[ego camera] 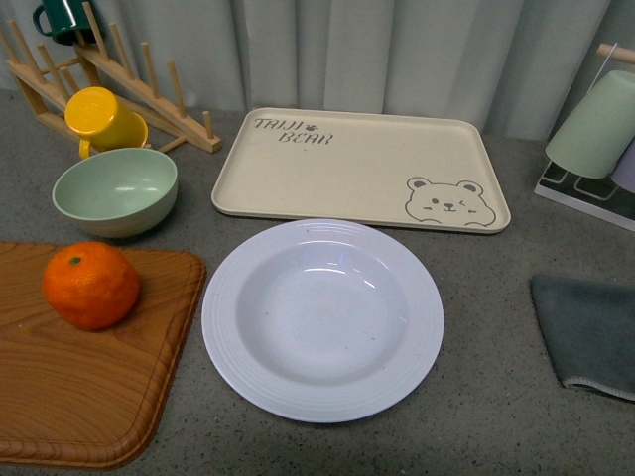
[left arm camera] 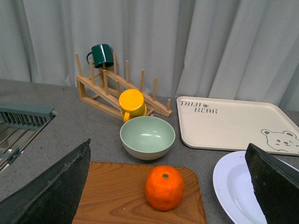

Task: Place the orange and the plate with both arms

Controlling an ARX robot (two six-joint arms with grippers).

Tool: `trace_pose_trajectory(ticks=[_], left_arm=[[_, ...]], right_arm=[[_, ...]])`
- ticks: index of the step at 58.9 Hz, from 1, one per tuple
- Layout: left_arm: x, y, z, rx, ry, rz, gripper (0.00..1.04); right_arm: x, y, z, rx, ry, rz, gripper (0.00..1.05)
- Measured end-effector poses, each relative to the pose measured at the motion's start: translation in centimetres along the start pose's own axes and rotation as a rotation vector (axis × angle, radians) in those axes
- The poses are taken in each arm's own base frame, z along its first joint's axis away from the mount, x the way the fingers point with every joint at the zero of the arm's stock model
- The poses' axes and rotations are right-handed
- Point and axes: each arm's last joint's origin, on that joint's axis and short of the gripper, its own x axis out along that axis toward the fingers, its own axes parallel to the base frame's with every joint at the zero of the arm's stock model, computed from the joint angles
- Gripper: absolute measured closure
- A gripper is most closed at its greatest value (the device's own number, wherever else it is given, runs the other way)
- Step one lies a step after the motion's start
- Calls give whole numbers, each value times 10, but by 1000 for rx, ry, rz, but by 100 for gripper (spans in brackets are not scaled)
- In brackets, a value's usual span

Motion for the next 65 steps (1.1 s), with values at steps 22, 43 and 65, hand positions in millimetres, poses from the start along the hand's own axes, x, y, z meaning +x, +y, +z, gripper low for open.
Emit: trace_pose_trajectory(ticks=[22, 43, 65], left_arm=[[0, 0, 0, 0, 0, 0, 7], [0, 0, 0, 0, 0, 0, 7], [0, 0, 0, 0, 0, 0, 7]], right_arm=[[0, 0, 0, 1, 0, 0, 9], [0, 0, 0, 1, 0, 0, 9], [0, 0, 0, 1, 0, 0, 9]])
